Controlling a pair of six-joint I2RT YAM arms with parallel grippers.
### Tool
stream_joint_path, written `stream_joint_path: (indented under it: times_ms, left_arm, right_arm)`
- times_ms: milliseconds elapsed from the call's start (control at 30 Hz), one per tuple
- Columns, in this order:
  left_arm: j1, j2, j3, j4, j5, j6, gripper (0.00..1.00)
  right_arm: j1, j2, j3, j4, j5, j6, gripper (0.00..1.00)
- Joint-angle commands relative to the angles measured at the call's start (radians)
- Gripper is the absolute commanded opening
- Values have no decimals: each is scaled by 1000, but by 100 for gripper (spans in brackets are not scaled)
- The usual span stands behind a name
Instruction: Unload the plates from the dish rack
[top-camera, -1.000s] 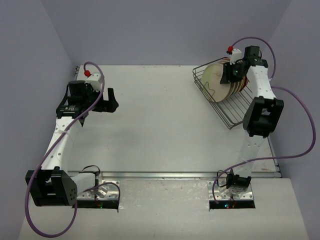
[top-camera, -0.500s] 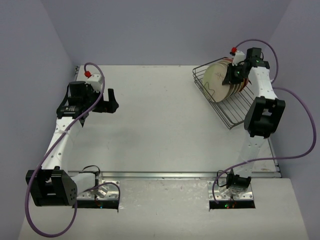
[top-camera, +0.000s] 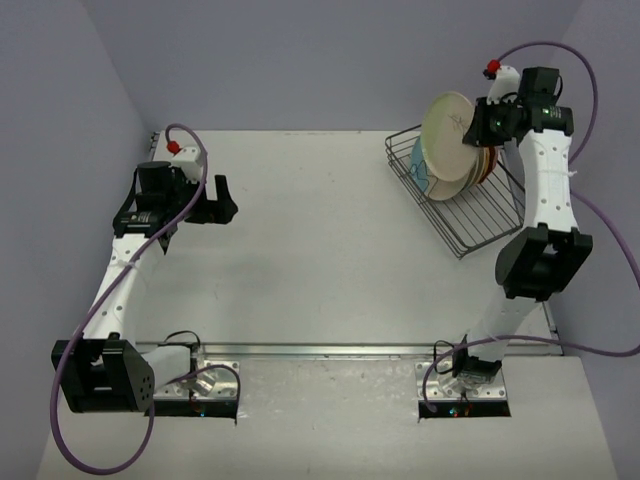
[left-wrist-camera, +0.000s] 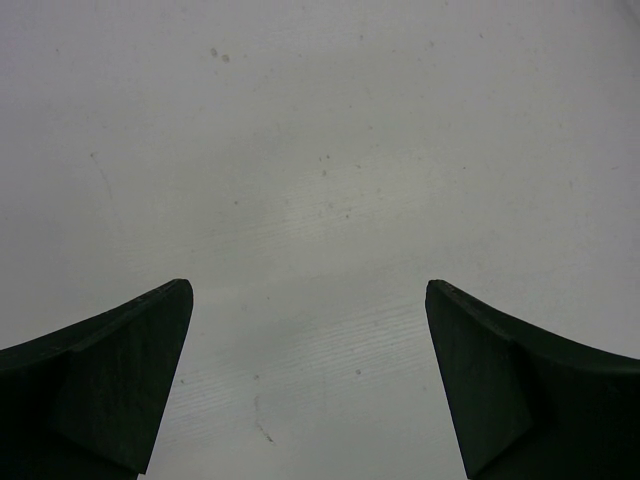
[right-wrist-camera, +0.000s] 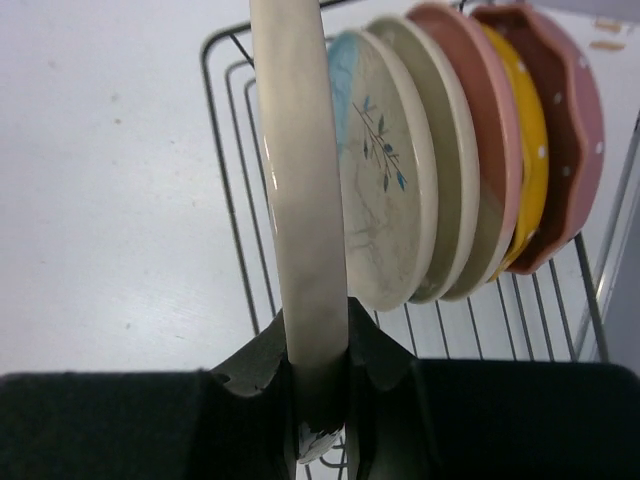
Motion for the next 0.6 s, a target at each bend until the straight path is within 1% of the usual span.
stream_joint_path:
  times_ms: [0, 33, 67, 133, 167, 200, 233, 267, 300, 400, 433, 500, 567]
  left_arm:
    - [-6, -40, 32, 73, 34, -24, 100]
    - [-6, -47, 34, 81, 72, -27, 100]
    - [-6, -55, 40, 96, 121, -31, 100]
    - [-6, -71, 48, 123, 229, -49, 100]
    - [-6, -73, 50, 141, 314, -60, 100]
    - [-6, -73, 50, 156, 376, -98, 100]
    - [-6, -72, 46, 176, 443, -138, 100]
    - [-7, -72, 34, 209, 518, -177, 99]
    - [-13, -69, 12, 265, 635, -239, 99]
    - [-55, -40, -2, 331, 685, -310, 98]
    - [-73, -31, 1, 331, 685, -317, 97]
    - [-129, -20, -4, 331, 664, -319, 95]
    - [-168, -13, -10, 325, 635, -313, 94]
  right_arm:
    - [14, -226, 8, 193, -105, 41, 0]
    - [14, -244, -7, 204, -131, 49, 0]
    - [14, -262, -25, 212, -191, 62, 0]
    - [14, -292, -68, 234, -359, 125, 0]
    - [15, -307, -103, 255, -415, 170, 0]
    - [16, -312, -133, 271, -499, 213, 0]
    - [18, -315, -172, 288, -621, 266, 0]
    - [29, -314, -186, 304, -689, 281, 0]
    - [61, -312, -243, 319, -763, 343, 0]
    - [143, -322, -353, 333, -858, 353, 0]
    - [167, -334, -387, 338, -862, 342, 0]
    - [275, -375, -478, 384, -850, 330, 0]
    - [347, -393, -519, 408, -846, 342, 0]
